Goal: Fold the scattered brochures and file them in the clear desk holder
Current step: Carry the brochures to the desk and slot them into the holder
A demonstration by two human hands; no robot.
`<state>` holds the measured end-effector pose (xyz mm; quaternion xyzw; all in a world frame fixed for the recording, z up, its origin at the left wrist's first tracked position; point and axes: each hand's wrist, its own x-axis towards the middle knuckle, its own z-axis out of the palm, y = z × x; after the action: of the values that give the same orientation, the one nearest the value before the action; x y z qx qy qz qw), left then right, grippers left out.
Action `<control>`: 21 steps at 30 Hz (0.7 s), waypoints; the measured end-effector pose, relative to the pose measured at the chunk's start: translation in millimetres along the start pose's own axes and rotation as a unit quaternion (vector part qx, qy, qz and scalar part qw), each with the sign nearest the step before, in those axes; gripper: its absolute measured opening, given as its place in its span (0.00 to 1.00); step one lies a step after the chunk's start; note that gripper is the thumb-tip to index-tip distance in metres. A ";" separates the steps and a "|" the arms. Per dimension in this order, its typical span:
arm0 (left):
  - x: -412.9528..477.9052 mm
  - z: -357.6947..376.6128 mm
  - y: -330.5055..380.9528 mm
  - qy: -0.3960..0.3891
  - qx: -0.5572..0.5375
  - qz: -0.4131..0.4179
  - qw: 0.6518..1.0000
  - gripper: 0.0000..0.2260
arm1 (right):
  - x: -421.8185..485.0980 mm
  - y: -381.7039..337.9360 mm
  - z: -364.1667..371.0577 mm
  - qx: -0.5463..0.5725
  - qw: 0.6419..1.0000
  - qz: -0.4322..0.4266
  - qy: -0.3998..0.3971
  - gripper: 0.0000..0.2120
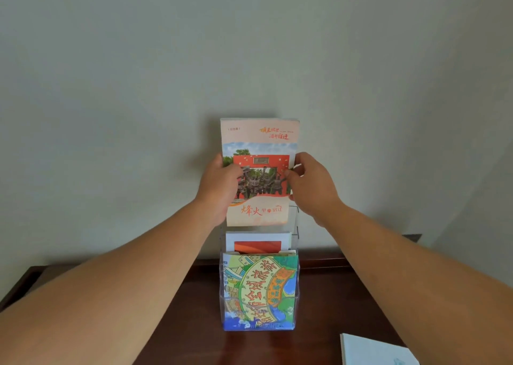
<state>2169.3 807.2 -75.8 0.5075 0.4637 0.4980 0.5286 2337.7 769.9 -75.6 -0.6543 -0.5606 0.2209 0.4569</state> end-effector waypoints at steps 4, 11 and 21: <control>-3.4 2.3 -17.2 -0.018 -0.005 -0.005 1.000 0.14 | -5.9 15.7 2.1 -0.004 1.000 0.002 -0.023 0.04; -11.1 -6.0 -46.0 -0.015 0.042 -0.061 0.997 0.12 | -22.6 43.8 11.0 -0.008 0.998 0.025 -0.062 0.03; -19.0 -16.4 -57.4 -0.016 0.243 -0.044 0.969 0.11 | -31.8 64.1 23.1 -0.072 0.993 0.063 -0.068 0.07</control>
<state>2154.7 790.2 -134.2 0.6077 0.5845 0.3384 0.4177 2344.6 751.3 -148.1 -0.7028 -0.5628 0.2519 0.3548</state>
